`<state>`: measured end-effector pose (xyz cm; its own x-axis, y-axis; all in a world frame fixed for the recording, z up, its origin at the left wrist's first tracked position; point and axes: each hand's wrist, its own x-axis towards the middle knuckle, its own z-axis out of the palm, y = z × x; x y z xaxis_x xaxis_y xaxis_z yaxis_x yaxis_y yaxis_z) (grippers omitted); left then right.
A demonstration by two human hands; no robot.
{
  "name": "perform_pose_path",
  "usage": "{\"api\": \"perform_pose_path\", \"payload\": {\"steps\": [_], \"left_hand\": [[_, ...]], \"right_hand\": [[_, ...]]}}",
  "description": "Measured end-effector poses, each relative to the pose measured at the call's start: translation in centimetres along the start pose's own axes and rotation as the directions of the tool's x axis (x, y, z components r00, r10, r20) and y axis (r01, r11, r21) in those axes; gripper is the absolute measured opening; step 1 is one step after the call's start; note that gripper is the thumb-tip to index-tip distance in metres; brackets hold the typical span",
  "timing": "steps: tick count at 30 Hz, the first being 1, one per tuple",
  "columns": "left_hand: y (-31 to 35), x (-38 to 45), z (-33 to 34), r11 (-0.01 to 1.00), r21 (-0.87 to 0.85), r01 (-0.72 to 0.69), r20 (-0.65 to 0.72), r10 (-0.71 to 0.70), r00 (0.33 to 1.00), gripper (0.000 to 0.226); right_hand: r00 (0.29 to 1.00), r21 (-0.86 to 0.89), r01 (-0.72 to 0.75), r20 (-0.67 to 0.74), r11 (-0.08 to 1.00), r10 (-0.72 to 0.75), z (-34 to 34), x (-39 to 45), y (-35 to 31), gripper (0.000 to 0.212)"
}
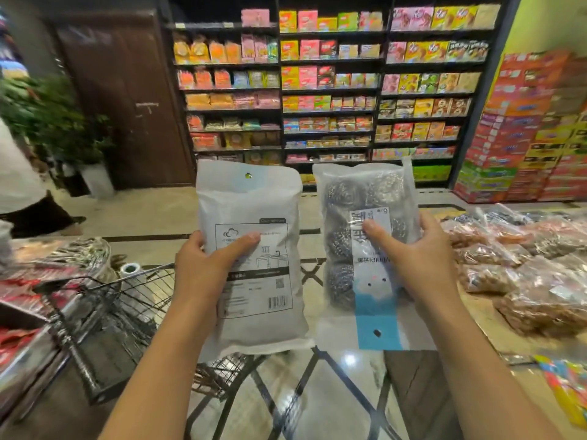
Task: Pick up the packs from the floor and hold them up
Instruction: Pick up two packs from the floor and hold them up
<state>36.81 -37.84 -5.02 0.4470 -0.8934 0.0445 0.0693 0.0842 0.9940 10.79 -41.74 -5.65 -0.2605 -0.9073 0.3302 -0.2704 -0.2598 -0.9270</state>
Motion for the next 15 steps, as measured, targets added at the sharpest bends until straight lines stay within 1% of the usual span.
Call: {"api": "perform_pose_path", "payload": {"steps": [4, 6, 7, 10, 13, 15], "left_hand": [[-0.1, 4.9, 2.8, 0.999, -0.042, 0.012, -0.067, -0.014, 0.998, 0.045], [-0.4, 7.3, 3.4, 0.997, -0.071, 0.023, -0.100, -0.030, 0.995, 0.041], [-0.7, 8.4, 3.6, 0.996, -0.080, 0.032, -0.113, -0.041, 0.993, 0.040], [-1.6, 11.3, 3.3, 0.994, -0.102, 0.042, -0.180, -0.060, 0.982, 0.045], [-2.7, 14.4, 2.2, 0.993, -0.106, 0.051, -0.256, -0.076, 0.964, 0.044], [-3.4, 16.6, 1.2, 0.993, -0.105, 0.055, -0.301, -0.085, 0.950, 0.045]], "right_hand": [[0.995, -0.008, 0.005, 0.103, 1.000, -0.005, 3.2, 7.4, 1.8, 0.040], [0.991, -0.006, 0.011, 0.135, 1.000, -0.010, 5.4, 10.2, 2.6, 0.044], [0.988, -0.008, 0.005, 0.152, 1.000, -0.003, 6.6, 11.4, 3.1, 0.046], [0.970, 0.018, -0.006, 0.244, 1.000, 0.001, 10.2, 14.5, 4.4, 0.043], [0.953, 0.015, -0.005, 0.302, 1.000, 0.000, 14.4, 16.9, 5.5, 0.056], [0.937, 0.023, -0.015, 0.350, 1.000, 0.006, 17.4, 18.3, 6.1, 0.045]]}}
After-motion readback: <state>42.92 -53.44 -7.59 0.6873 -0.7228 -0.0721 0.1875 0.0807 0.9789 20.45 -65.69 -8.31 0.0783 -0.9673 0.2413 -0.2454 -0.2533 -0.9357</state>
